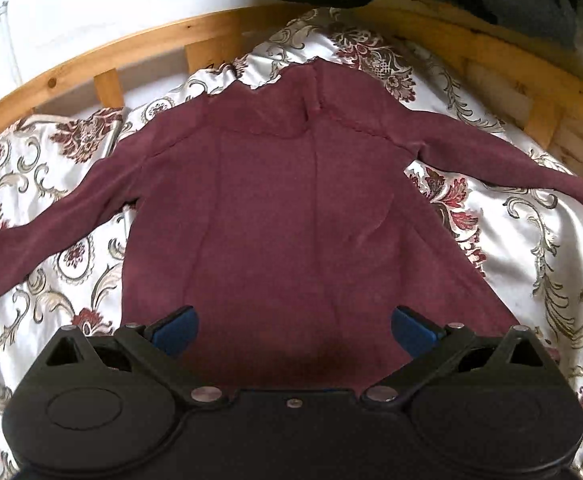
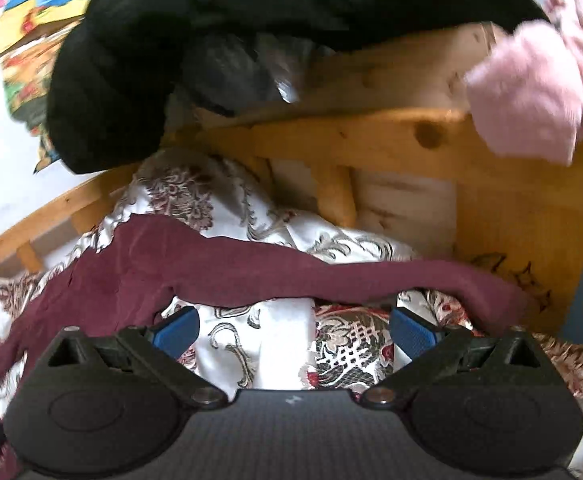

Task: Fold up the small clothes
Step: 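Move the right gripper to the maroon shirt's sleeve cuff and grasp it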

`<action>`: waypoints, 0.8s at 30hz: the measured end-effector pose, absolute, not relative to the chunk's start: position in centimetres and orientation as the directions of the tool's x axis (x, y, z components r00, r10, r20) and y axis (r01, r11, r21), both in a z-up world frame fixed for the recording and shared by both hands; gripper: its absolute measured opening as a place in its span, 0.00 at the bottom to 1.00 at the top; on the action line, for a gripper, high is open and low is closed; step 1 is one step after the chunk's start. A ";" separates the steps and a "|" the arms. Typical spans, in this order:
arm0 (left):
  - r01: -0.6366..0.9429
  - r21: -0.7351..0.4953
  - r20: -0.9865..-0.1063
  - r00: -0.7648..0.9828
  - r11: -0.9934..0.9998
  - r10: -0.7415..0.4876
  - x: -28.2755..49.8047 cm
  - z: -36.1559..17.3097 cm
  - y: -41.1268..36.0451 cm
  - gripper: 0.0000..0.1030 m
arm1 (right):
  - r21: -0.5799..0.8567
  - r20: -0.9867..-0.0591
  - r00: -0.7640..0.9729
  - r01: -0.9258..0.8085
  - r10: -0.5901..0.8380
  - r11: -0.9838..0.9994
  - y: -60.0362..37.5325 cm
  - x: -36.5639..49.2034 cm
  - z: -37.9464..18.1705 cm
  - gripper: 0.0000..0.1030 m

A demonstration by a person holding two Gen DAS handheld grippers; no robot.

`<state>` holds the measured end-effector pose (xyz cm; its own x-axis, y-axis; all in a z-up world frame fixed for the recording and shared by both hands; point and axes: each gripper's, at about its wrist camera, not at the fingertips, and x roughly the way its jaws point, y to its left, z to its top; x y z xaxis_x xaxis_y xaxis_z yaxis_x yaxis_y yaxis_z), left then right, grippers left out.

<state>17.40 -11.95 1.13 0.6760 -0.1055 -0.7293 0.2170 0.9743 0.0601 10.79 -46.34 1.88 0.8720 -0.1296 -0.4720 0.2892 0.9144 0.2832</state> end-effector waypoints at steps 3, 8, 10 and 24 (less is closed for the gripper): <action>0.233 0.054 -0.725 0.678 0.971 -0.123 18.1 0.6 -12.4 0.99 | 0.231 -0.515 0.839 0.334 -0.176 0.914 -46.2 12.6 1.5 1.00; 0.237 0.048 -0.720 0.682 0.970 -0.131 18.7 -1.0 -12.4 0.99 | 0.359 -0.558 0.801 0.468 -0.216 0.808 -48.2 13.6 1.2 1.00; 0.226 0.061 -0.716 0.688 0.972 -0.115 18.3 -2.0 -12.3 0.99 | 0.431 -0.541 0.817 0.474 -0.201 0.767 -49.3 13.1 1.2 1.00; 0.228 -0.029 -0.692 0.698 0.973 -0.184 13.8 -3.5 -11.2 0.99 | 0.586 -0.682 0.659 0.752 -0.318 0.301 -55.8 15.4 -0.8 0.92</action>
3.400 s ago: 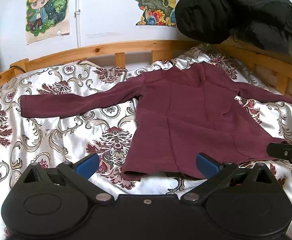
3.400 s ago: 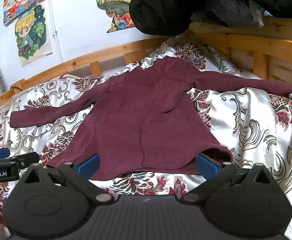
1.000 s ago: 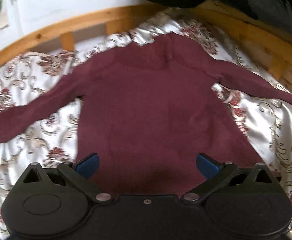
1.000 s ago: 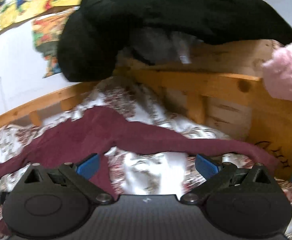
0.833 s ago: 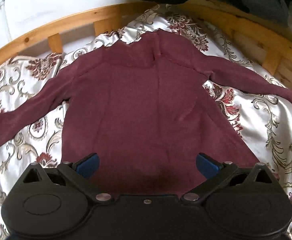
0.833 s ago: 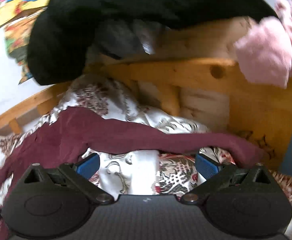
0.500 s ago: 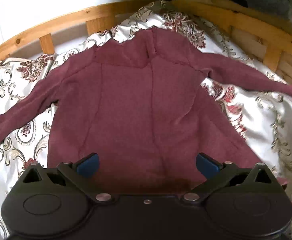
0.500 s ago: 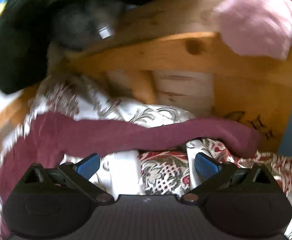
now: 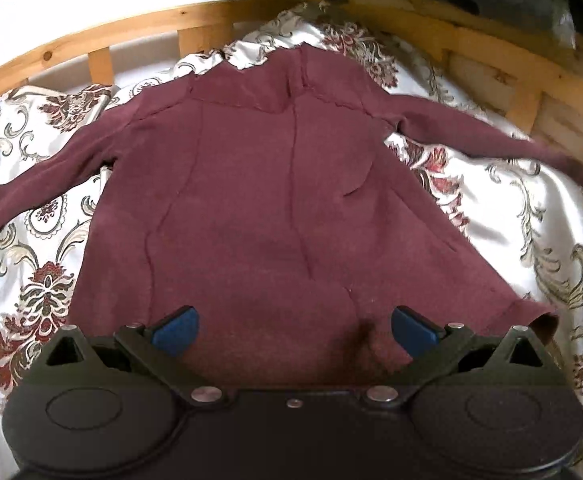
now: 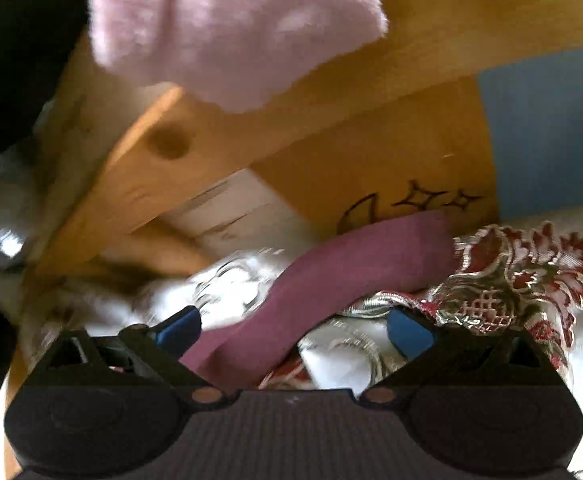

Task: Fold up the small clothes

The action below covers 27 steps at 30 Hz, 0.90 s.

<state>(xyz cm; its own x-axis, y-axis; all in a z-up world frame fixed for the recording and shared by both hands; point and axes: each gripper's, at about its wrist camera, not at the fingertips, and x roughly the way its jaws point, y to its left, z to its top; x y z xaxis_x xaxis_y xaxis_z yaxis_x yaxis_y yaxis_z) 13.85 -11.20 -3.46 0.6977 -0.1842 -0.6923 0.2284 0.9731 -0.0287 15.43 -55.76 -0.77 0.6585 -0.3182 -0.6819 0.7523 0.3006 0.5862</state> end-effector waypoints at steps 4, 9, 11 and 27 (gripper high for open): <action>0.209 -0.029 -0.687 0.706 0.978 -0.171 13.6 -3.1 -10.6 0.99 | 0.517 -0.686 0.596 0.803 -0.419 0.297 -54.2 15.9 -1.4 0.62; 0.170 -0.039 -0.685 0.713 0.985 -0.150 13.5 -3.0 -9.1 0.99 | 0.549 -0.603 0.648 0.760 -0.466 0.348 -53.0 15.4 -1.6 0.26; 0.148 -0.055 -0.686 0.713 0.988 -0.145 13.6 -3.1 -8.4 0.99 | 0.540 -0.556 0.670 0.741 -0.492 0.399 -52.0 15.3 -0.8 0.21; -0.031 -0.130 -0.657 0.751 0.991 -0.063 13.2 -2.3 -3.2 0.99 | -0.297 0.042 0.991 0.132 -0.125 0.946 -30.9 20.7 4.8 0.12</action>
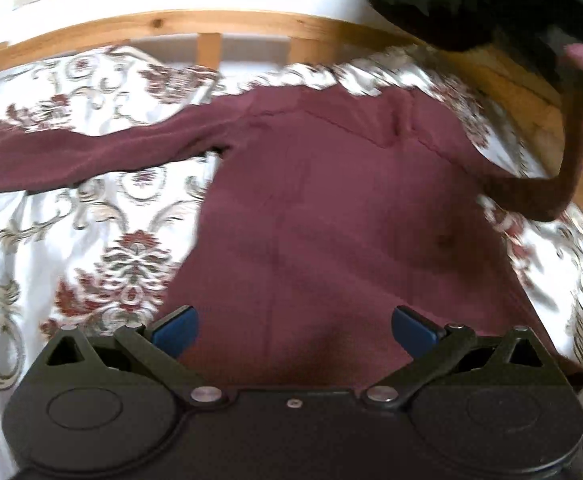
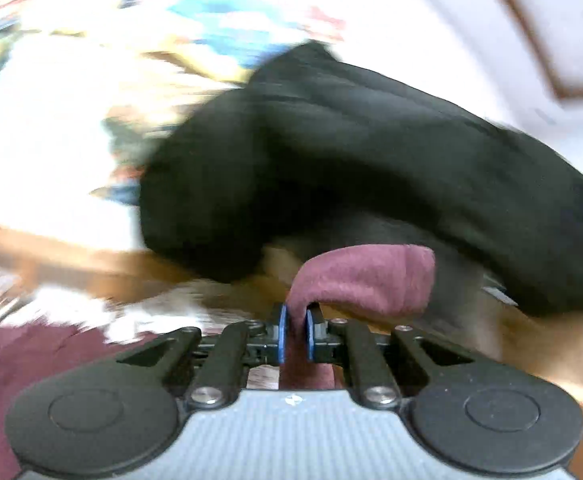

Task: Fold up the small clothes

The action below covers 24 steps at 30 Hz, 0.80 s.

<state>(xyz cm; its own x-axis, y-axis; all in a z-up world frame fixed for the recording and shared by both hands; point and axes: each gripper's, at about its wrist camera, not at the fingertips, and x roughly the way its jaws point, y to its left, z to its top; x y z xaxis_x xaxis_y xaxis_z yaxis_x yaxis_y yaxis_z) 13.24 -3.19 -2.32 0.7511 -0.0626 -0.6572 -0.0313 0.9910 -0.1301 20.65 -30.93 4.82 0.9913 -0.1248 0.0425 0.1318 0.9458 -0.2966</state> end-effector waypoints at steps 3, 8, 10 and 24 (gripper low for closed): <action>-0.101 -0.164 -0.649 0.760 0.981 -0.030 13.1 -2.1 -1.5 0.99 | -0.444 0.019 1.000 -0.009 0.020 0.896 -26.6 20.5 3.4 0.11; -0.182 -0.259 -0.647 0.762 0.949 -0.031 12.6 -2.4 1.3 0.99 | -0.551 -0.082 0.980 -0.198 0.183 0.811 -21.9 18.7 0.2 0.11; -0.201 -0.262 -0.647 0.762 0.944 -0.017 12.3 -2.5 1.8 0.99 | -0.589 -0.134 0.964 -0.264 0.230 0.764 -20.4 17.8 -1.4 0.11; -0.232 -0.271 -0.616 0.788 0.934 0.017 11.6 -2.4 3.5 0.99 | -0.671 -0.418 0.836 -0.548 0.356 0.500 -18.1 12.5 -8.8 0.35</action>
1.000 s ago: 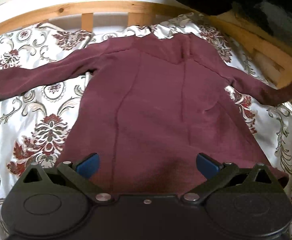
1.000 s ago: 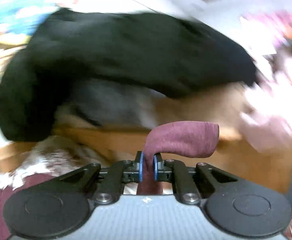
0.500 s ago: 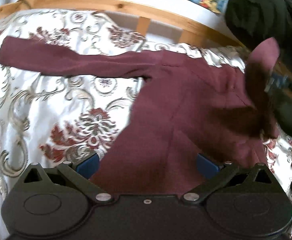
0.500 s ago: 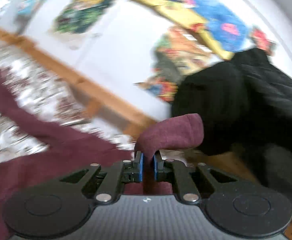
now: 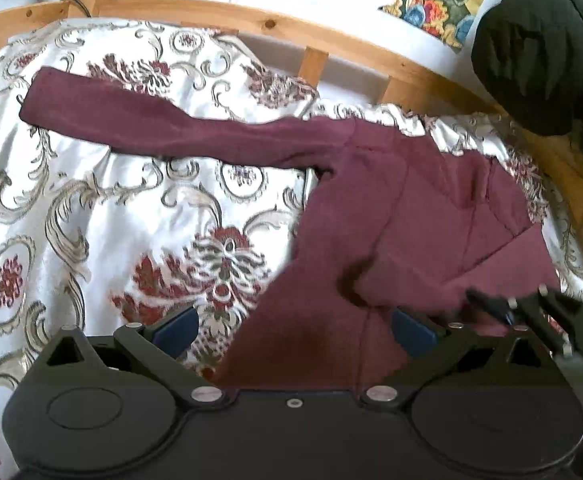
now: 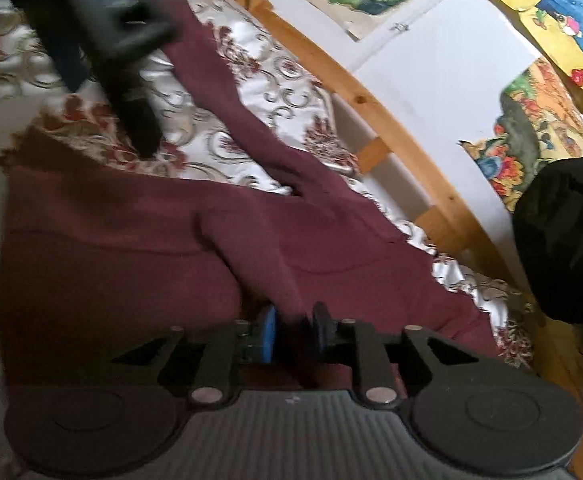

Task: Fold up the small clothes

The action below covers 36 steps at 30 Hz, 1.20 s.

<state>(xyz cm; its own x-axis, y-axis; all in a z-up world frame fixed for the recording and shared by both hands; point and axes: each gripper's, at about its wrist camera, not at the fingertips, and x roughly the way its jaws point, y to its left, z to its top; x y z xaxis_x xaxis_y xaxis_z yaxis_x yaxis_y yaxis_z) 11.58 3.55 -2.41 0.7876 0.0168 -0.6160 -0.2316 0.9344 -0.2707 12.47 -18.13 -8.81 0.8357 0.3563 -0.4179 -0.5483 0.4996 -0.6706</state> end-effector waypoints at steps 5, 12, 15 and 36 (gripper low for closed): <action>-0.244 -0.312 -0.593 0.805 0.918 0.012 12.4 -1.6 4.7 0.99 | -0.536 -0.461 0.798 -0.600 0.389 0.595 -19.1 10.7 -7.3 0.62; -0.035 -0.371 -0.553 0.811 0.928 -0.190 16.7 -1.1 4.9 0.99 | -0.364 -0.458 0.807 -0.553 0.373 0.750 -23.2 9.9 -5.4 0.90; 0.063 -0.350 -0.630 0.722 0.935 -0.284 19.5 -2.2 4.0 0.99 | -0.299 -0.450 0.822 -0.507 0.349 0.809 -25.3 11.1 -4.6 0.93; 0.232 -0.443 -0.534 0.708 0.866 -0.463 18.9 0.8 1.1 0.15 | -0.166 -0.428 0.866 -0.355 0.257 0.920 -31.1 14.1 -4.0 0.96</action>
